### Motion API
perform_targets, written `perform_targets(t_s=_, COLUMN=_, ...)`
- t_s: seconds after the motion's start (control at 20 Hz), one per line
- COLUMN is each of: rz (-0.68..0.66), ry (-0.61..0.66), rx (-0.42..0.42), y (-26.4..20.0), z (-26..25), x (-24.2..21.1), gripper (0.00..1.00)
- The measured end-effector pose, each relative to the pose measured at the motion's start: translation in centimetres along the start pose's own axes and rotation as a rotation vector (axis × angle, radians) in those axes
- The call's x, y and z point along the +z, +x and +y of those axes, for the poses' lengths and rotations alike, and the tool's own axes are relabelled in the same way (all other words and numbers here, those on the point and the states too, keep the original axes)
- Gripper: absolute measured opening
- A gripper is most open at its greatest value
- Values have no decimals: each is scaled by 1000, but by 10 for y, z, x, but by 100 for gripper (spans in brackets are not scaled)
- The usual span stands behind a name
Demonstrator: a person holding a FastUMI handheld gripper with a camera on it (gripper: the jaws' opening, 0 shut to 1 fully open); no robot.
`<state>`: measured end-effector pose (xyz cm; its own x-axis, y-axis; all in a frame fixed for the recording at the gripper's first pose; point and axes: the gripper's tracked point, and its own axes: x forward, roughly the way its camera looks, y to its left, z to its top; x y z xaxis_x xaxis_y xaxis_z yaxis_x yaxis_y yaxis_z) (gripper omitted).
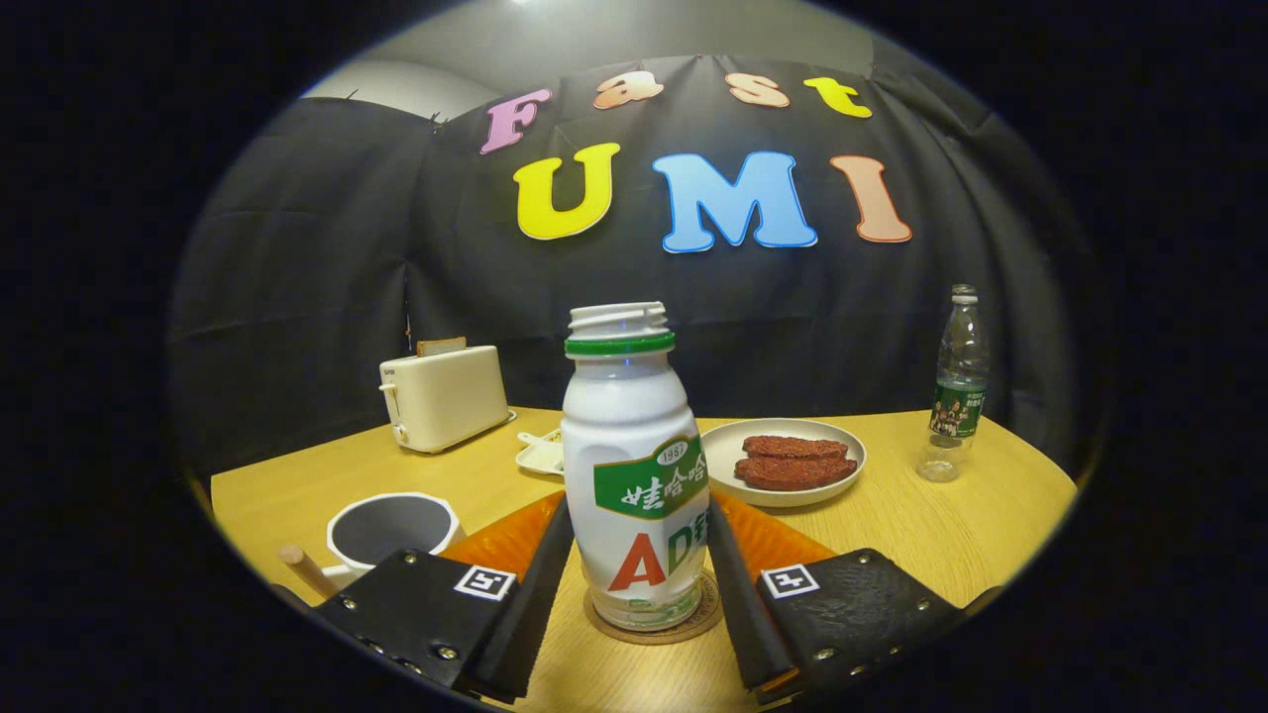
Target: Take the bottle from table, then pour the juice into the cup, finally place the bottle on the coaster
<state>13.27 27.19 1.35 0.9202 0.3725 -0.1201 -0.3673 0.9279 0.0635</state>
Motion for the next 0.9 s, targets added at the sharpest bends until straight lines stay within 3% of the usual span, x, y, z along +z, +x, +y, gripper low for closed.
perform_targets(t_s=0.25, rz=34, ry=-15, rx=4, y=2, z=-2, x=-10, gripper=81)
perform_targets(t_s=0.35, rz=26, ry=-4, rx=11, y=1, z=-1, x=-8, gripper=96)
perform_targets(t_s=0.6, rz=-61, ry=0, rx=4, y=-17, z=-1, x=21, gripper=97)
perform_targets(t_s=0.9, rz=-228, ry=-20, rx=-17, y=-69, z=-1, x=97, gripper=97)
